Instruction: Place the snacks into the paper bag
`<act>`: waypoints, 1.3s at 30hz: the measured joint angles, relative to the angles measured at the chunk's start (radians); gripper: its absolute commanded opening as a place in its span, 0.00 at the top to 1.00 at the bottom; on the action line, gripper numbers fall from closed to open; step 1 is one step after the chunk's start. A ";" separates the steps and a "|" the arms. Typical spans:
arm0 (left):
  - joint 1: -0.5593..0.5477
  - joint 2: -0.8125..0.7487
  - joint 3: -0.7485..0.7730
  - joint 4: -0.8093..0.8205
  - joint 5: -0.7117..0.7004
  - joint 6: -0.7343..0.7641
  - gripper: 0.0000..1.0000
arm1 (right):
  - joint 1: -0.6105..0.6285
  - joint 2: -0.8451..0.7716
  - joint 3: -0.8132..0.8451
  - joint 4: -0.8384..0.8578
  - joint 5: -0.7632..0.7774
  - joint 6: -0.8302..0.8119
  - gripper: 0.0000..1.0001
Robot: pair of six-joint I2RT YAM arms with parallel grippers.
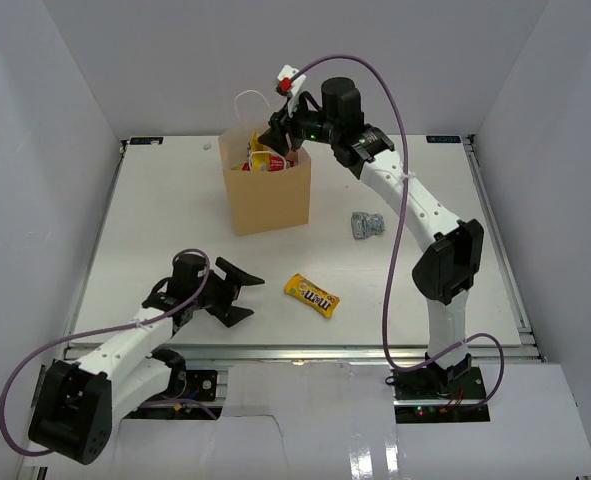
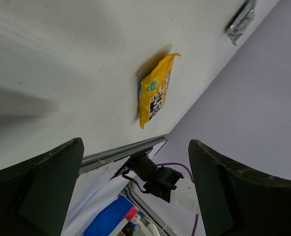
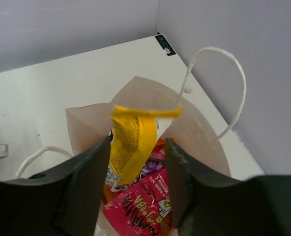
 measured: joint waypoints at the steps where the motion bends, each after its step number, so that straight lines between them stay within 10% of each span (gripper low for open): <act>1: -0.019 0.034 0.016 -0.002 -0.006 -0.014 0.02 | -0.003 0.000 -0.010 0.000 0.004 0.000 0.38; 10: -0.243 0.351 0.279 -0.036 -0.129 -0.181 0.03 | -0.120 -0.102 -0.156 0.018 -0.026 0.012 0.22; 24: -0.397 0.944 0.816 -0.388 -0.199 -0.239 0.12 | -0.533 -0.708 -1.020 0.003 -0.130 -0.020 0.19; 39: -0.434 0.996 0.893 -0.507 -0.222 -0.210 0.70 | -0.695 -0.868 -1.234 -0.027 -0.179 -0.019 0.19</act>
